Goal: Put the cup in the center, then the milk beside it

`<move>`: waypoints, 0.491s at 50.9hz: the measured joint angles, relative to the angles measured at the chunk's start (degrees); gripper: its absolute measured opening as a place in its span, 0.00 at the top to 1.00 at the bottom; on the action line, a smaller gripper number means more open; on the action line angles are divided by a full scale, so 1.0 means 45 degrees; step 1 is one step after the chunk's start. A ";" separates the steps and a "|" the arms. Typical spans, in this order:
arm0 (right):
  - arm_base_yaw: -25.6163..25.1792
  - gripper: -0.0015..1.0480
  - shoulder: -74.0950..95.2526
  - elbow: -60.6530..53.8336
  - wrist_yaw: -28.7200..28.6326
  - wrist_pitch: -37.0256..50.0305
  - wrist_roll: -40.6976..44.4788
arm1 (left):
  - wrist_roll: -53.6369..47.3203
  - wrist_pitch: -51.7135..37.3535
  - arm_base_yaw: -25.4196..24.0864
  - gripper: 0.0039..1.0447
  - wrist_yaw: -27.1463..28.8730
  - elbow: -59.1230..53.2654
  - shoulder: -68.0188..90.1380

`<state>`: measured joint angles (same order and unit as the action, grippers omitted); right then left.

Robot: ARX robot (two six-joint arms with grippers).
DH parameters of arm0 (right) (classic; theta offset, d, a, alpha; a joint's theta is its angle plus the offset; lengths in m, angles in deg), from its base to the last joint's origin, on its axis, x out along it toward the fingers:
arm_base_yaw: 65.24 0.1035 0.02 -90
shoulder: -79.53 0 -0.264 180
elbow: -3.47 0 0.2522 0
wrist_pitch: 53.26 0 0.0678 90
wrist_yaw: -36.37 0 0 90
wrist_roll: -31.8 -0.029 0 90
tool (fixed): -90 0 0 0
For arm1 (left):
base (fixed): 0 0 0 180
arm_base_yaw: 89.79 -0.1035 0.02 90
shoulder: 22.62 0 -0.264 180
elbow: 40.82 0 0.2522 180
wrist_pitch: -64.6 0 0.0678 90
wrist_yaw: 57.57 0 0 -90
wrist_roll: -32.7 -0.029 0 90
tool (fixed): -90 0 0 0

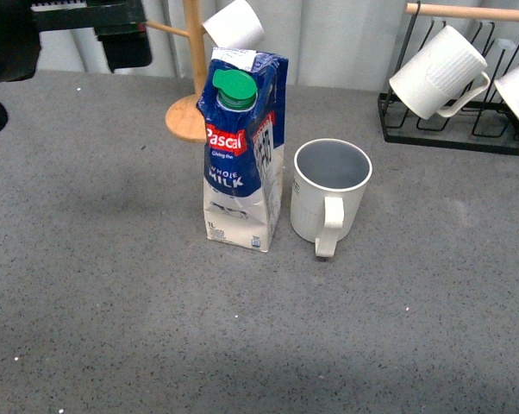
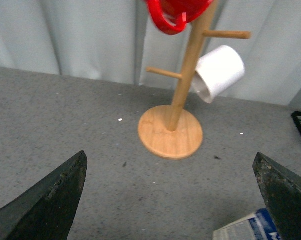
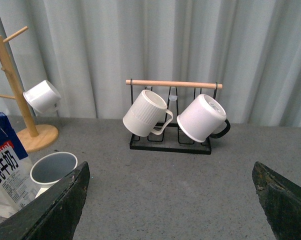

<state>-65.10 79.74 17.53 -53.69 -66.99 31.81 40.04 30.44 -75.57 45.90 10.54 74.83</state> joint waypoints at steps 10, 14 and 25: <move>0.0000 0.09 0.0000 0.0000 0.0000 0.0000 0.0000 | -0.0170 -0.0024 -0.1001 0.06 -0.0107 -0.0457 -0.0277; 0.0000 0.09 0.0000 0.0000 -0.0005 0.0000 0.0000 | -0.0427 -0.0398 -0.1122 0.09 -0.0335 -0.0631 -0.0340; 0.0000 0.09 0.0000 0.0000 0.0000 0.0000 0.0000 | -0.1379 -0.4333 -0.1734 0.53 -0.1608 -0.3701 -0.1919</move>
<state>-65.10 79.74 17.53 -53.69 -66.99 31.81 33.83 10.94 -83.37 38.67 -6.11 66.20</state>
